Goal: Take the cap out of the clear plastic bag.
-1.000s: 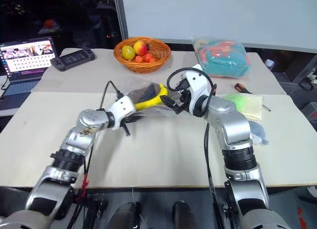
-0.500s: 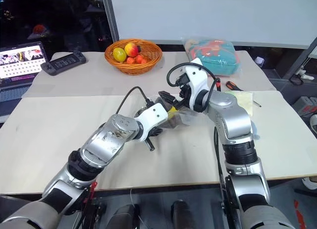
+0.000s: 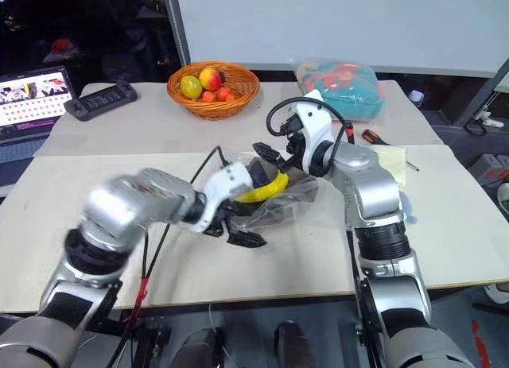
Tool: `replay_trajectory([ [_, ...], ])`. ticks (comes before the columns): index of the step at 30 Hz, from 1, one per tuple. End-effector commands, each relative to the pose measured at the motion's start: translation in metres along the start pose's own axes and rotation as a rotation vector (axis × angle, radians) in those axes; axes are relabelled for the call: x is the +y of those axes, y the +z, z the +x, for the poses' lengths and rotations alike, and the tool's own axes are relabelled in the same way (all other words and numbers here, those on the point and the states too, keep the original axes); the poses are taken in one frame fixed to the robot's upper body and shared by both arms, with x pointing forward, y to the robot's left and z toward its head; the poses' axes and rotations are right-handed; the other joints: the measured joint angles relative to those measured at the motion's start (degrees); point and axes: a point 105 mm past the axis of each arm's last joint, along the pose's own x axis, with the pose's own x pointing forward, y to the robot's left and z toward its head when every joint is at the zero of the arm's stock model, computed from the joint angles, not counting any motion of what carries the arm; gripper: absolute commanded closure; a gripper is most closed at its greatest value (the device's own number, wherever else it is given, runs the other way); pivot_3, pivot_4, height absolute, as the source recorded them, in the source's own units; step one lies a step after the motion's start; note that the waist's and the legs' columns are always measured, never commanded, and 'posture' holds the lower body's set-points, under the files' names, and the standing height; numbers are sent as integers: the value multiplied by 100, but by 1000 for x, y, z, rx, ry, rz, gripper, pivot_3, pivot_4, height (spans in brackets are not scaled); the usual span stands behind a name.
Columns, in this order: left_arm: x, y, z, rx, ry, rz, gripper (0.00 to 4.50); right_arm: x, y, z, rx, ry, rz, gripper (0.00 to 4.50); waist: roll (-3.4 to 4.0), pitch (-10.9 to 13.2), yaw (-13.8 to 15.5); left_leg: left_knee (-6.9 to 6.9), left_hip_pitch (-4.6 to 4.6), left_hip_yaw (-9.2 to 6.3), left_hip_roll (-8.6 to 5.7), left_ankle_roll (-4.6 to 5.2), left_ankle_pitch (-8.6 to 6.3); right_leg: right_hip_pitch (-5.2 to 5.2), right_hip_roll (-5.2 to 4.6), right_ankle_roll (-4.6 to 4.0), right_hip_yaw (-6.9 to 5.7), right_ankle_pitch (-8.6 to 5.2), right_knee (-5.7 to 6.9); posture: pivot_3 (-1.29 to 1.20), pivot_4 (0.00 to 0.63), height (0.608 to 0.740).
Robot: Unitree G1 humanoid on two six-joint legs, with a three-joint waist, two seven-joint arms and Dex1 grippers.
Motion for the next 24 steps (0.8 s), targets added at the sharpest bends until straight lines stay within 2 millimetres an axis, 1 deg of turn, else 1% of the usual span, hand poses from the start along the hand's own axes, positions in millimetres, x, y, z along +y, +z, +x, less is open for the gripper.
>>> replay_trajectory([
  [1,1,23,-46,-130,-31,30,82,-1,21,-3,-70,8,-46,0,2,1,-34,-1,0,-1,0,0,0,0,1,0,0,0,-1,0,150,740],
  [4,13,35,-76,-215,9,81,82,-4,20,-11,-44,12,-75,0,5,3,-31,-7,3,-1,0,0,0,0,1,-2,0,-1,-1,0,150,740],
  [5,24,38,-82,-241,59,97,82,-5,19,-17,-27,16,-100,0,6,5,-19,-7,2,-1,0,0,0,0,0,-2,0,-1,-2,0,150,740],
  [8,58,45,-85,-314,210,101,82,-12,17,-39,37,20,-175,0,6,6,72,-6,0,1,-1,0,0,3,-3,-2,-1,-2,-11,0,150,740],
  [10,74,48,-81,-351,272,96,82,-12,12,-51,100,35,-232,0,6,7,165,-6,-3,1,-6,0,0,7,-7,0,-2,-4,-17,0,150,740],
  [13,86,46,-66,-411,293,113,82,-8,4,-69,168,72,-275,0,5,7,184,-5,-14,8,-7,0,0,6,-8,2,2,-2,-31,0,150,740],
  [16,93,35,-48,-412,275,132,82,0,-2,-80,203,112,-272,0,5,7,175,-6,-22,9,-6,1,-2,1,-9,2,3,-3,-31,0,150,740],
  [19,101,26,-35,-425,245,120,82,8,-9,-88,240,152,-262,0,3,9,136,-7,-29,7,-4,3,-3,-10,-6,1,4,-4,-25,0,150,740],
  [21,107,16,-24,-422,238,102,82,15,-14,-96,280,190,-274,0,3,9,142,-6,-29,7,-4,3,-2,-11,-6,1,4,-4,-23,0,150,740],
  [24,111,3,-10,-412,212,109,82,19,-14,-105,304,207,-267,0,2,9,139,2,-29,8,-6,3,-2,-7,-7,4,5,-1,-25,0,150,740],
])
